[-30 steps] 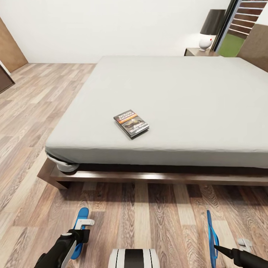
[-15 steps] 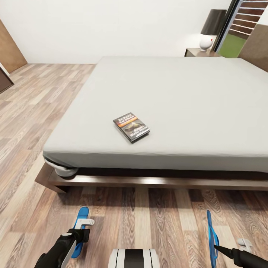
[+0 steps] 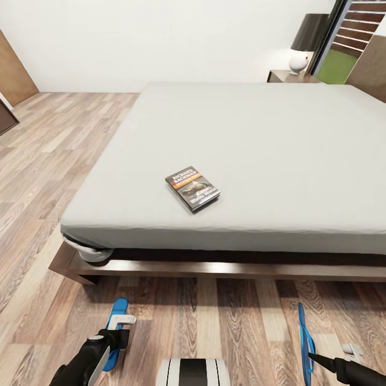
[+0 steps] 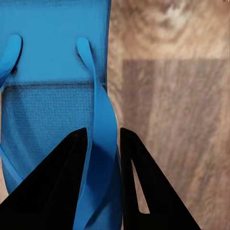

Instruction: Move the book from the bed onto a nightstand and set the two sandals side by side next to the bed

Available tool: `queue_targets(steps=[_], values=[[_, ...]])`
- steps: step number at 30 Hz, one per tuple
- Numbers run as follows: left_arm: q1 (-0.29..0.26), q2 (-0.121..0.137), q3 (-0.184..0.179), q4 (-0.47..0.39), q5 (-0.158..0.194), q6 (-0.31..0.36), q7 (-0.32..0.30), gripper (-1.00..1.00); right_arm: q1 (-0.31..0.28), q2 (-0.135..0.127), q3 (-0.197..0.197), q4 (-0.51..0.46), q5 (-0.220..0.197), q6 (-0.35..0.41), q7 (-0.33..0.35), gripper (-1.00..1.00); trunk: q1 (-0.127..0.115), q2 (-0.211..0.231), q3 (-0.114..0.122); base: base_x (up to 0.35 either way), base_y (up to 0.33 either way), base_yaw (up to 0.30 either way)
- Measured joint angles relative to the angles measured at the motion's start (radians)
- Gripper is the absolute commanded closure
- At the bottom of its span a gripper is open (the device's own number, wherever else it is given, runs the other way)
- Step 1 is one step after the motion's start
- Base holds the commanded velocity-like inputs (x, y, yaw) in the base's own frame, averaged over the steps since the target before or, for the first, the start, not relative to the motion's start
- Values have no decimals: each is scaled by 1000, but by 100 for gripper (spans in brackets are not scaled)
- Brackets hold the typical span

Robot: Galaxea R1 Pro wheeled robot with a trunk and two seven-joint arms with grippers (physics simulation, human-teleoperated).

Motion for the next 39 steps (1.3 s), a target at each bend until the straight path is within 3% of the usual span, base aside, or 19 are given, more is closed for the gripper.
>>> queue_targets(steps=[3, 6, 15, 21, 26, 34, 39], values=[[0, 0, -1, 9, 0, -62, 0, 100, 0, 0, 0, 0, 0, 0, 0, 100, 0, 0, 0, 0, 0, 0], [0, 0, -1, 11, 0, -78, 0, 100, 0, 0, 0, 0, 0, 0, 0, 100, 0, 0, 0, 0, 0, 0], [0, 0, -1, 12, 0, -83, 0, 100, 0, 0, 0, 0, 0, 0, 0, 100, 0, 0, 0, 0, 0, 0], [0, 0, -1, 12, 0, -82, 0, 100, 0, 0, 1, 0, 0, 0, 0, 100, 3, -1, -23, 0, 0, 0], [0, 0, -1, 12, 0, -82, 0, 100, 0, 1, 0, 0, 0, 0, 0, 100, 3, -1, -23, 0, 0, 0], [0, 0, -1, 12, 0, -82, 0, 100, 0, 1, 1, 0, 0, 0, 0, 100, 6, -3, -54, 0, 0, 0], [0, 0, -1, 12, 0, -82, 0, 100, 0, 1, 0, 0, 0, 0, 1, 100, 6, -3, -54, 0, 0, 0]])
